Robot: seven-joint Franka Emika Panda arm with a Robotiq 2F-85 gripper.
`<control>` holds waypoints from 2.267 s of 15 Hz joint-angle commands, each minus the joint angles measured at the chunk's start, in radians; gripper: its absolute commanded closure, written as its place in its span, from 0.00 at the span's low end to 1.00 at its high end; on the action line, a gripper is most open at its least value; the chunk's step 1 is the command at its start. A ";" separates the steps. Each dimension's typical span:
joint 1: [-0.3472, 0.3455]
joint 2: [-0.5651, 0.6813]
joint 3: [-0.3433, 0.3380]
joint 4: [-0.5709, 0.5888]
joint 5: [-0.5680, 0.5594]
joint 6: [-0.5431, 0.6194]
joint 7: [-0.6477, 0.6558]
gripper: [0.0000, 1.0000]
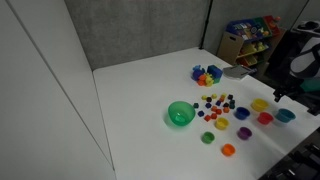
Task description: Put the light blue bowl in the yellow bowl on the right
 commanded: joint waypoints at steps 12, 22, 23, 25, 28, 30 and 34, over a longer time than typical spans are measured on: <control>0.009 0.165 -0.054 0.026 -0.058 0.110 0.011 0.00; 0.039 0.203 -0.045 0.011 -0.055 0.143 0.013 0.42; 0.045 0.202 -0.046 0.010 -0.055 0.140 0.014 0.51; 0.054 0.194 -0.046 0.009 -0.054 0.129 0.016 0.66; 0.065 0.190 -0.049 0.012 -0.056 0.122 0.018 0.91; 0.074 0.183 -0.057 0.013 -0.061 0.111 0.019 0.98; 0.093 0.130 -0.078 0.010 -0.066 0.074 0.021 0.95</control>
